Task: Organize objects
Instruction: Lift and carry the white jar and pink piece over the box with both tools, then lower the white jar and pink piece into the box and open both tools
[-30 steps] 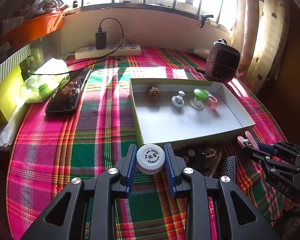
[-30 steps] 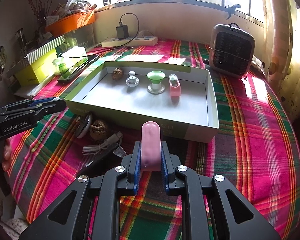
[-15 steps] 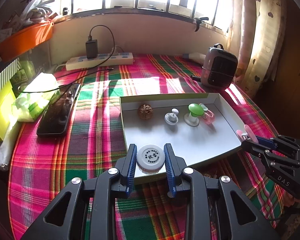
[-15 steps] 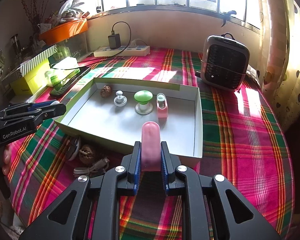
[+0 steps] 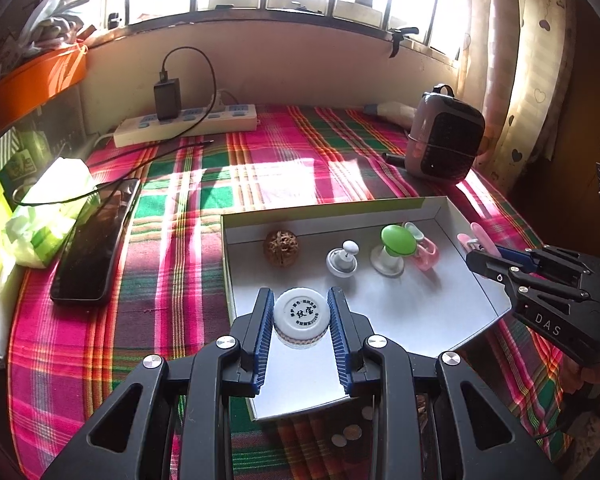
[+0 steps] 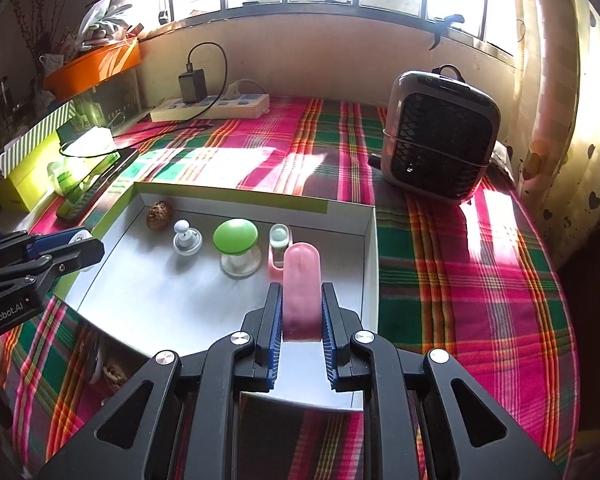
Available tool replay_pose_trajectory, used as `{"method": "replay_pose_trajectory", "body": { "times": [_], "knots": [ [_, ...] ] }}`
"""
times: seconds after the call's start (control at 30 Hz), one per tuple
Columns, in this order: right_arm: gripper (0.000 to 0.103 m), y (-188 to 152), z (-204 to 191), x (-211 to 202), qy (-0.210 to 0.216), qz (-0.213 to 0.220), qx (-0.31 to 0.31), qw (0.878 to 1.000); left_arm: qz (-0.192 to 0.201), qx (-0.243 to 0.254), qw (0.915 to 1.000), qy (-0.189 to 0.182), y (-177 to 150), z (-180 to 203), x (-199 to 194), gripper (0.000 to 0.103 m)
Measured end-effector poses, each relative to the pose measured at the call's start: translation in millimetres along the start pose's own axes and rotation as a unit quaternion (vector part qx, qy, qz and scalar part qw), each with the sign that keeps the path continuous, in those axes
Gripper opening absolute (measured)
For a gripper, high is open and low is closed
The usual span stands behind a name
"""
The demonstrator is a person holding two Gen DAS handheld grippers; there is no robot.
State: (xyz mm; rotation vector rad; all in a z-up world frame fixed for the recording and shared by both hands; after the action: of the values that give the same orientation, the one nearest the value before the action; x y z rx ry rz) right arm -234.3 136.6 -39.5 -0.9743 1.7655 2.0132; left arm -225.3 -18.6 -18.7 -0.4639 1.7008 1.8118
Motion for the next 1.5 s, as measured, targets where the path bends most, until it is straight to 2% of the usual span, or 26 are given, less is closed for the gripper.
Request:
{"method": "replay_pose_trajectory", "body": {
  "times": [0.57,1.5],
  "knots": [
    [0.019,8,13,45,-0.013,-0.03,0.005,0.999,-0.027,0.004,0.9996,0.009,3,-4,41,0.026],
    [0.019,6,8,55,-0.006,-0.033,0.005,0.999,-0.037,0.017,0.9991,0.014,0,1,57,0.026]
  ]
}}
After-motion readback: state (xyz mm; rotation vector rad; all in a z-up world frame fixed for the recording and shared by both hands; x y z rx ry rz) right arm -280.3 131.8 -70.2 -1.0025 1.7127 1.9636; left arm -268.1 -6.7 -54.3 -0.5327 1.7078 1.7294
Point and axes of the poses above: each gripper's, at about its wrist camera, not at the fingertips, and x roughly the way its jaws point, z to its right, y to its top, the point moved 10 cm from there along x, roughly the way its jaws point, and after that the axes turned 7 degrees about z, right-handed, at the moved point
